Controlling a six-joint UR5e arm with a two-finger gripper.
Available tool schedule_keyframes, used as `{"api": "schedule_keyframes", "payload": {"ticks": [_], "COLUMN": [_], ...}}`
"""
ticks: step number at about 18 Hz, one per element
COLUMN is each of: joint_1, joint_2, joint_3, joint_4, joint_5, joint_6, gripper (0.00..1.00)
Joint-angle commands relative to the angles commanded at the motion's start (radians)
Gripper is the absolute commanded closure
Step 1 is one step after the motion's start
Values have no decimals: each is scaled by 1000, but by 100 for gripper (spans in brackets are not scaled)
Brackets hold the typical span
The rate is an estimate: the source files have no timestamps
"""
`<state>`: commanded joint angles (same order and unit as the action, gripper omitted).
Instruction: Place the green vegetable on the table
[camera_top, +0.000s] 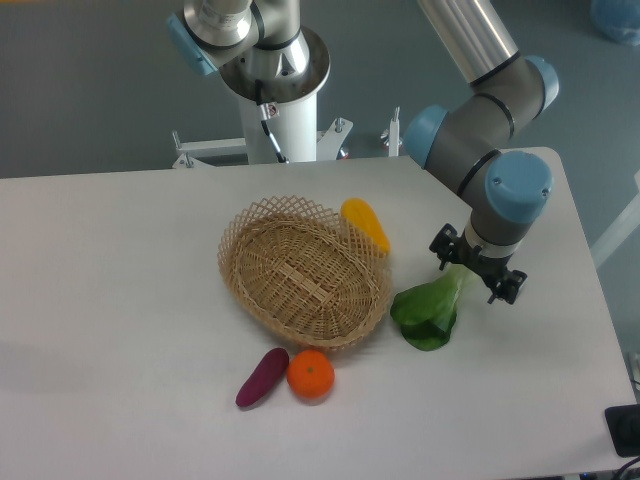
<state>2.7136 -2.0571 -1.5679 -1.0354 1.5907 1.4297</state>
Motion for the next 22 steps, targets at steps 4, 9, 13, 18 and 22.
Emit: {"api": "schedule_keyframes", "payload": {"ticks": [4, 9, 13, 18, 22], "joint_1": [2, 9, 31, 34, 34], "joint_2": [-5, -34, -98, -159, -167], "joint_3": [84, 238, 418, 519, 505], "joint_4": [-99, -270, -414, -411, -407], "joint_5": [0, -2, -2, -12, -9], "joint_6": [2, 0, 2, 55, 72], "gripper": [0, 0, 0, 0, 0]}}
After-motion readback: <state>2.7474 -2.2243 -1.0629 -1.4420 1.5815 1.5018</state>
